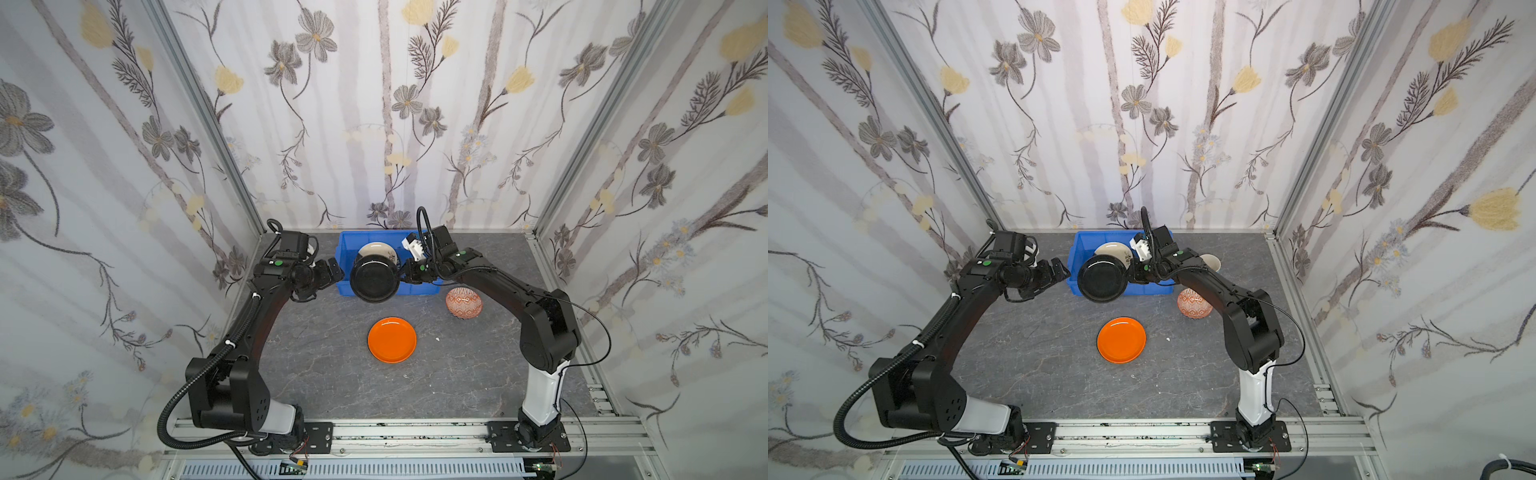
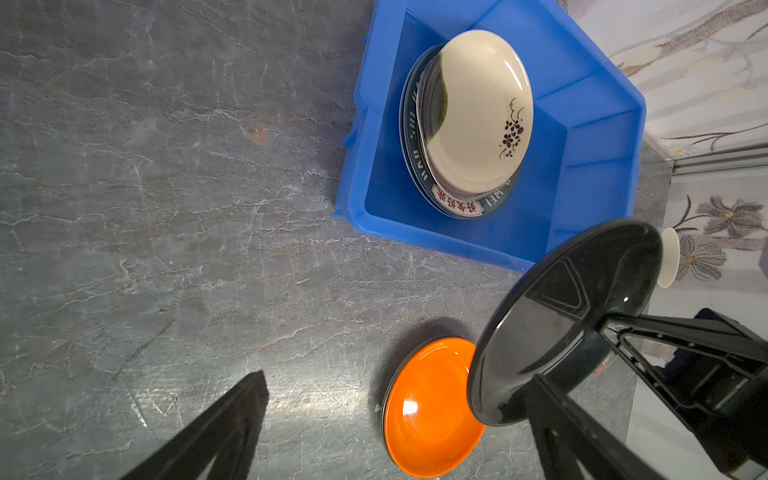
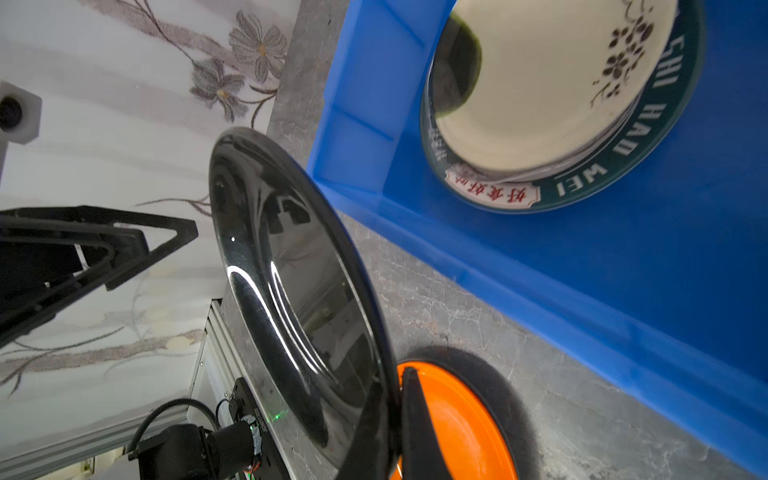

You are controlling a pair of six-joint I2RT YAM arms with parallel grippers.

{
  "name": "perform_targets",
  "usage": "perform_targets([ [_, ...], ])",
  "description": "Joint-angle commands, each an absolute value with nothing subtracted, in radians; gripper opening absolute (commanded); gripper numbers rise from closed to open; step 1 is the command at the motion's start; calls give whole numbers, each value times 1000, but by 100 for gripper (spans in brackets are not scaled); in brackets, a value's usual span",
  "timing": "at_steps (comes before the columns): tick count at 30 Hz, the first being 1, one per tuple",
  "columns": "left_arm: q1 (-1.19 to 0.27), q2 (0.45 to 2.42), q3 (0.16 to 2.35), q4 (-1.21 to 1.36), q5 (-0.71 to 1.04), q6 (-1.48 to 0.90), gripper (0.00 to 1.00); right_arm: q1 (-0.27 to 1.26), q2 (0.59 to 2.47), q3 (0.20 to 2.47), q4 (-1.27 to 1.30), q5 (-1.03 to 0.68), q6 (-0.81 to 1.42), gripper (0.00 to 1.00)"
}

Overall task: Place the mixed dishes into the plastic bin
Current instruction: 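Carry the black plate with both grippers over the blue bin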

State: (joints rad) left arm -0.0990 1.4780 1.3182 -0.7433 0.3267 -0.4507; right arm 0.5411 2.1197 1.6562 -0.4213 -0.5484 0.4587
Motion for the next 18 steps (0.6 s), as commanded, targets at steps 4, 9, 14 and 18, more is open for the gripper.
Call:
perform_targets([
  [4, -84, 1620, 1431, -706, 363, -440, 100, 502, 2253, 1853, -474, -588, 448, 0],
  [9, -65, 1749, 1518, -675, 392, -444, 100, 479, 2401, 2044, -478, -577, 492, 1],
  [14, -39, 1860, 1591, -664, 442, -448, 100, 464, 2540, 2226, -508, -564, 525, 1],
  [18, -3, 1904, 1609, -670, 485, -438, 100, 456, 2597, 2263, -478, -558, 557, 0],
])
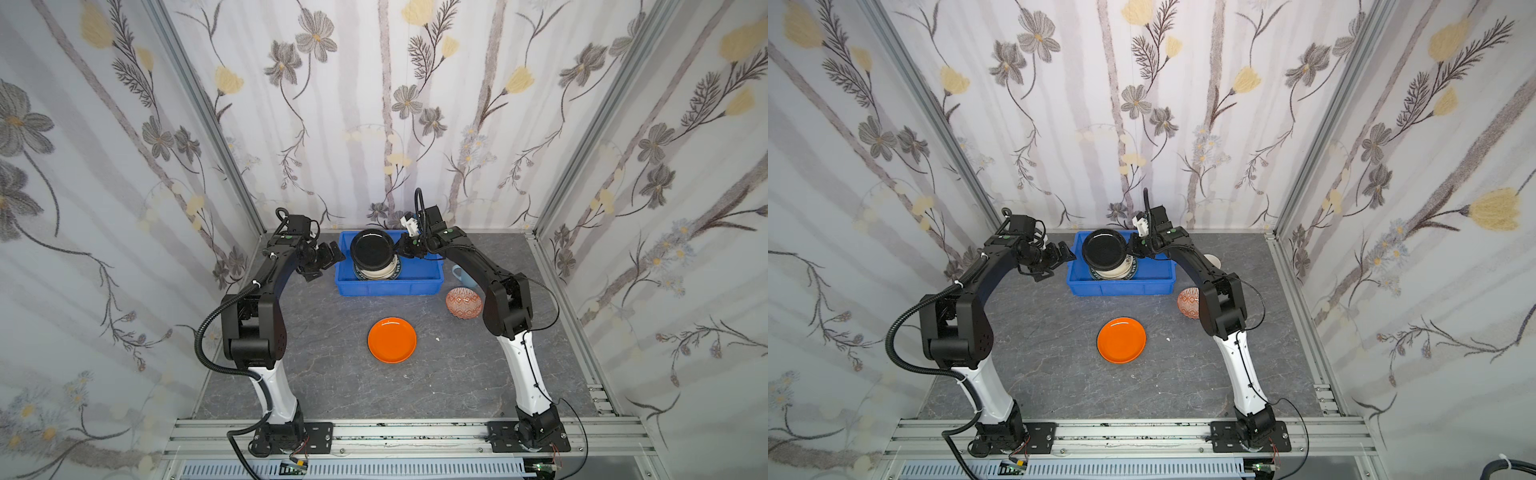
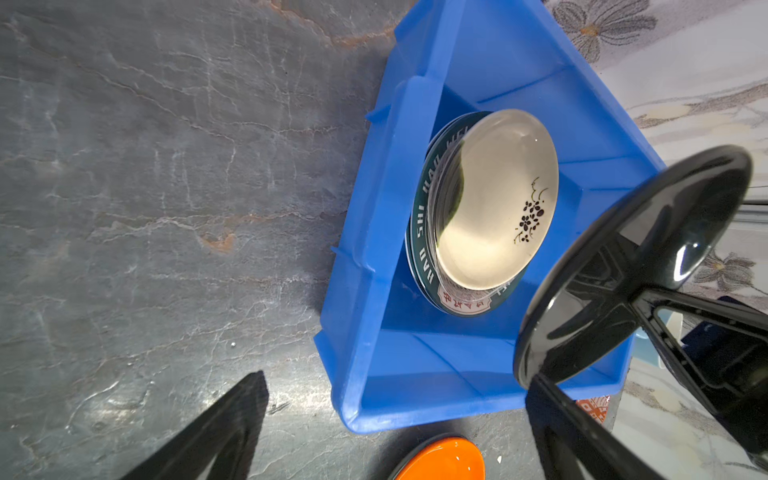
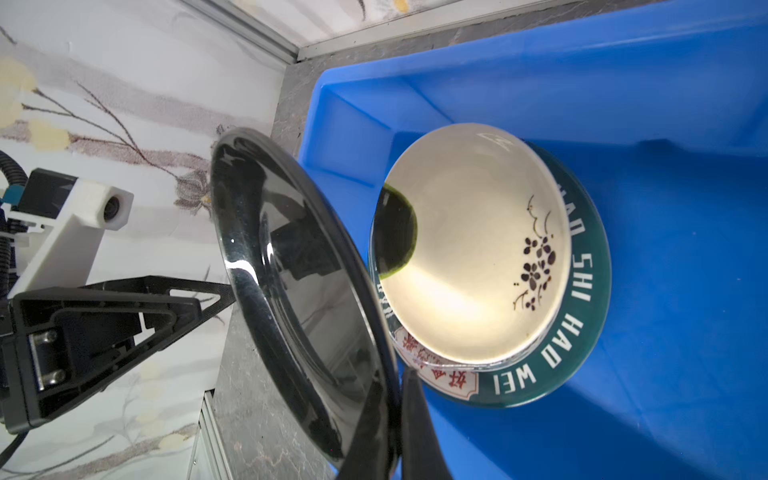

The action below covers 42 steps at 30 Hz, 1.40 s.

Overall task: Place the mixed dishes into the plastic bin
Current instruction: 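Carry the black plate with both grippers over the blue bin, then lower the black plate onto the stack in the bin with both grippers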

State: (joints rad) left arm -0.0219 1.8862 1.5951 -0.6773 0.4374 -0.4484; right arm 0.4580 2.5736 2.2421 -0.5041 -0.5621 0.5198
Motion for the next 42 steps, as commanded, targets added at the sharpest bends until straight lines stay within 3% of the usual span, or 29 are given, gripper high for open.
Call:
perform_targets([
  [1, 3, 1911, 1609, -672, 490, -435, 100, 454, 2608, 2263, -463, -561, 565, 0],
  [22, 65, 2013, 1692, -680, 576, -397, 100, 447, 2779, 2353, -380, -551, 669, 3],
  [28, 66, 2005, 1689, -679, 584, -399, 100, 446, 2769, 2352, -388, -547, 659, 27],
  [42, 63, 1965, 1640, -640, 601, -430, 100, 429, 2698, 2347, -479, -484, 560, 35],
])
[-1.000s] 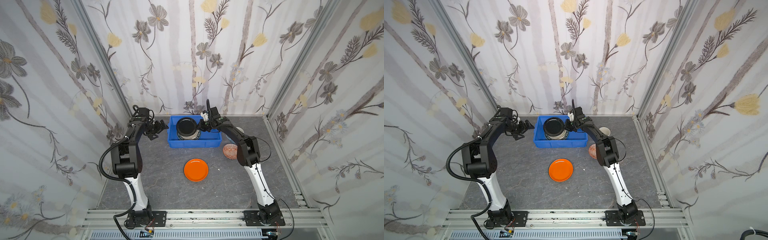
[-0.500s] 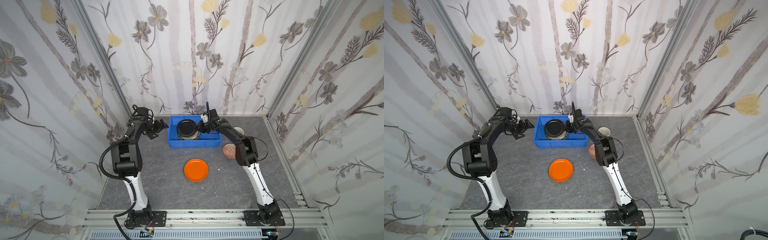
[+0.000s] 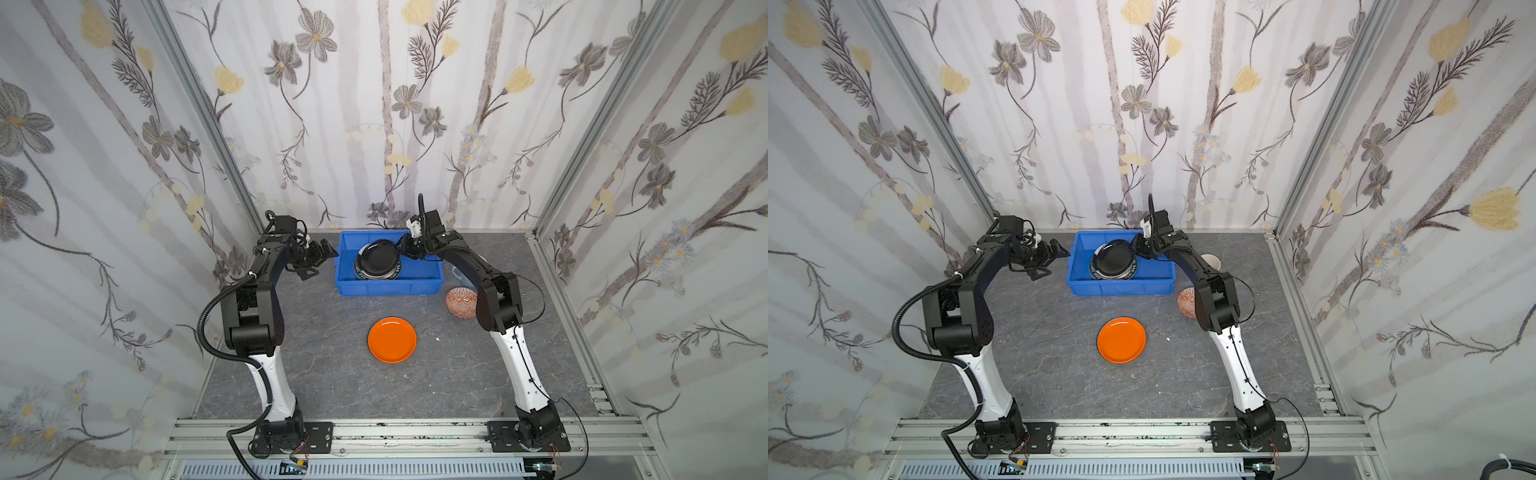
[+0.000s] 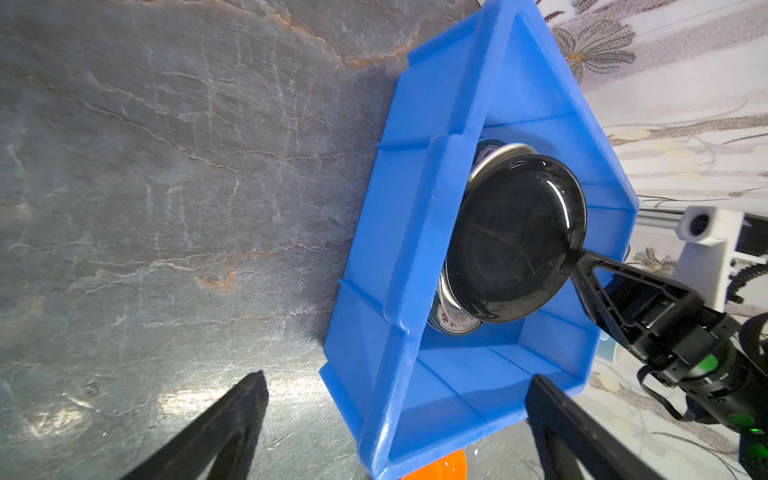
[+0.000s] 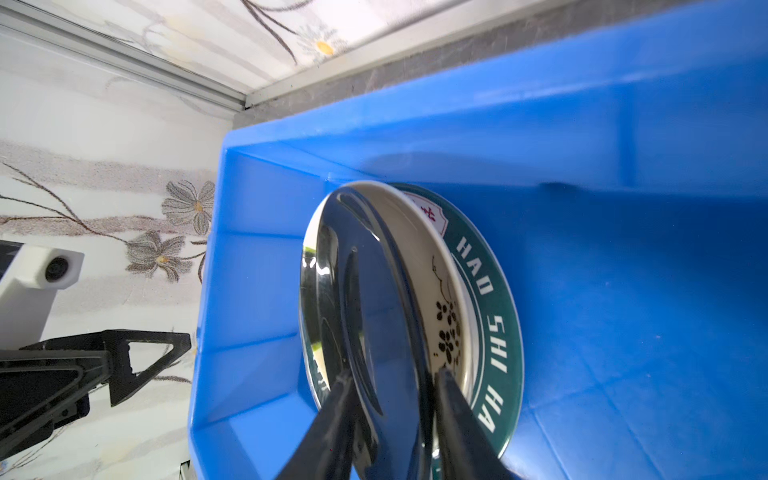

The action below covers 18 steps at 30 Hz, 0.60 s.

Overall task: Place the mixed dishes into the plastic bin
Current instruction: 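Lower the black plate onto the stack in the bin with both grippers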

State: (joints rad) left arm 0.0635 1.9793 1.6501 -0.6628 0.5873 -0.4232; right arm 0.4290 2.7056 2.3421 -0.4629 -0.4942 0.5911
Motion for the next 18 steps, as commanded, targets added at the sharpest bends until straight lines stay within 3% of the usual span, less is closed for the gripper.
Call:
perform_targets([
  [1, 62, 1961, 1637, -641, 601, -430, 100, 430, 2702, 2347, -479, -487, 562, 35],
  [9, 61, 1944, 1613, -638, 595, -428, 100, 439, 2728, 2346, -485, -510, 566, 24],
  [18, 61, 1961, 1634, -659, 594, -414, 100, 443, 2737, 2347, -465, -506, 581, 26],
])
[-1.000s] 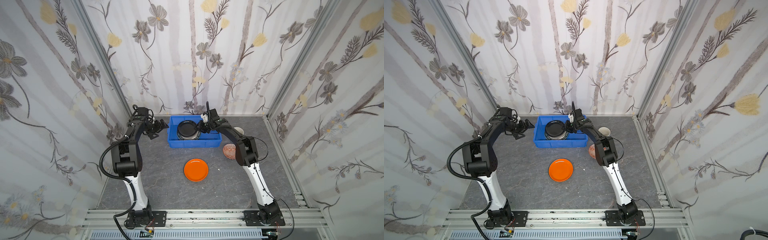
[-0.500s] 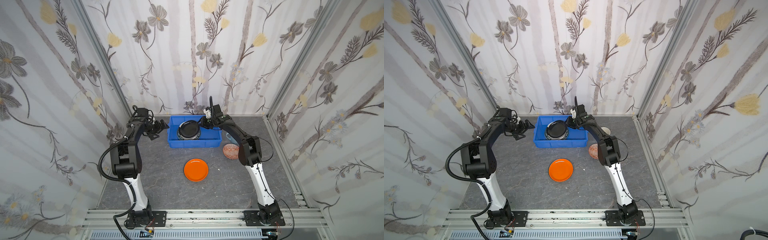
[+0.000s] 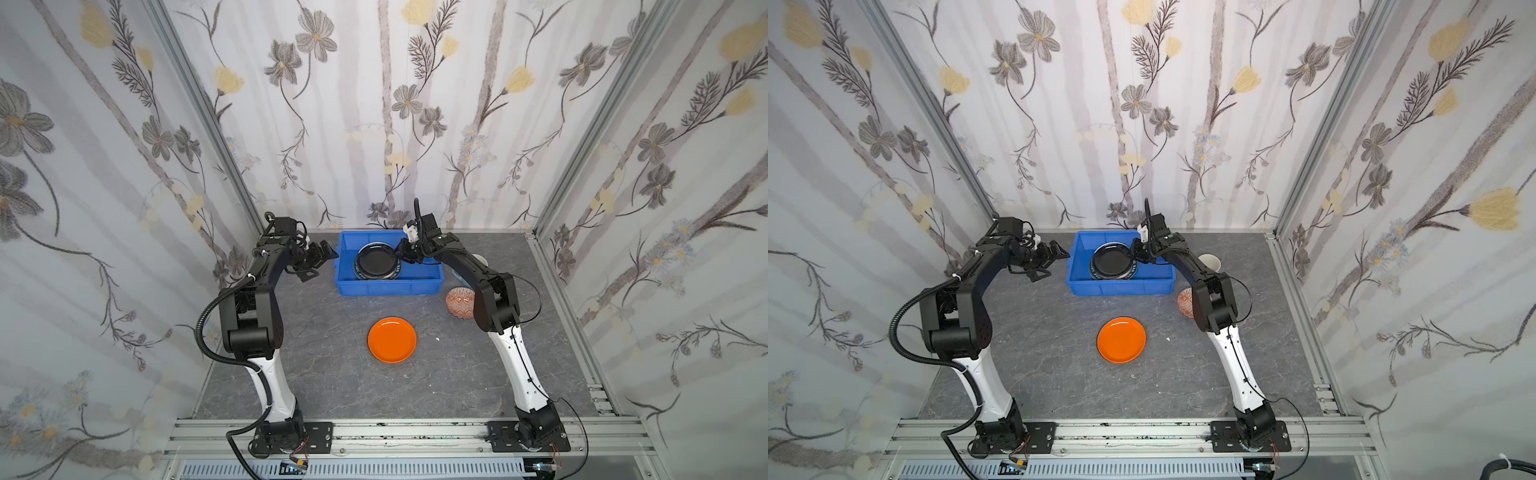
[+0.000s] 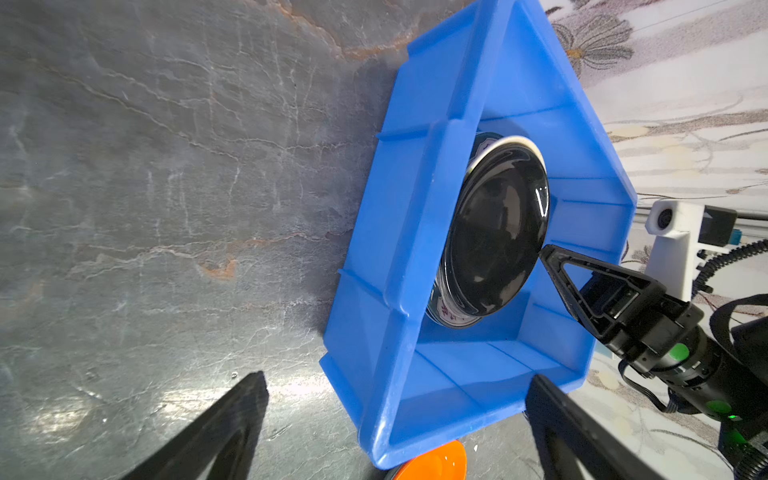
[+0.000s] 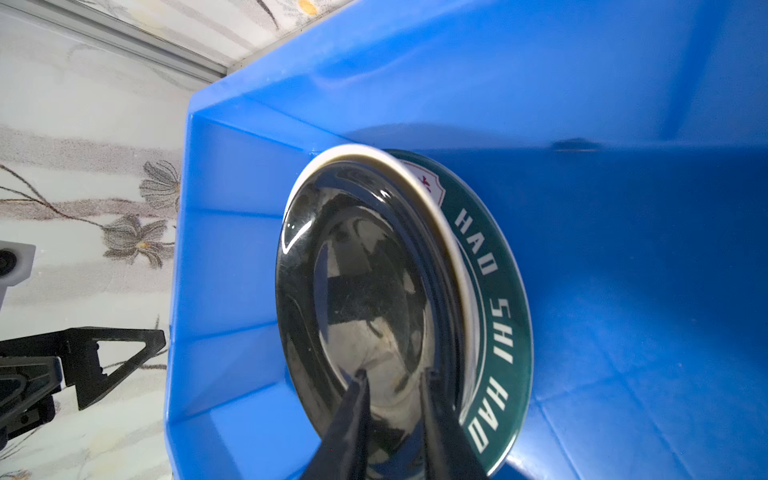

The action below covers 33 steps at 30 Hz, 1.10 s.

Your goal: Place the mixed dishes into the plastic bin

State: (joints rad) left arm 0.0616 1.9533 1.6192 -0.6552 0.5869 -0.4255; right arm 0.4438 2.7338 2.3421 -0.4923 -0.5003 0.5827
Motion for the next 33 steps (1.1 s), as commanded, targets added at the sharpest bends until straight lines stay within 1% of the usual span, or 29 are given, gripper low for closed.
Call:
perform_targets([
  [1, 62, 1965, 1640, -662, 594, -411, 100, 443, 2735, 2347, -462, -499, 580, 29],
  [3, 63, 1972, 1649, -664, 595, -408, 100, 443, 2735, 2347, -456, -489, 579, 36],
  [6, 63, 1983, 1659, -670, 596, -402, 100, 442, 2739, 2346, -446, -467, 577, 39],
  [16, 58, 2048, 1722, -674, 626, -405, 100, 439, 2733, 2347, -412, -468, 596, 42],
  [23, 46, 2059, 1723, -668, 640, -404, 100, 438, 2702, 2347, -410, -529, 574, 42],
  [33, 38, 2044, 1716, -677, 627, -392, 100, 429, 2573, 2282, -445, -433, 480, 42],
])
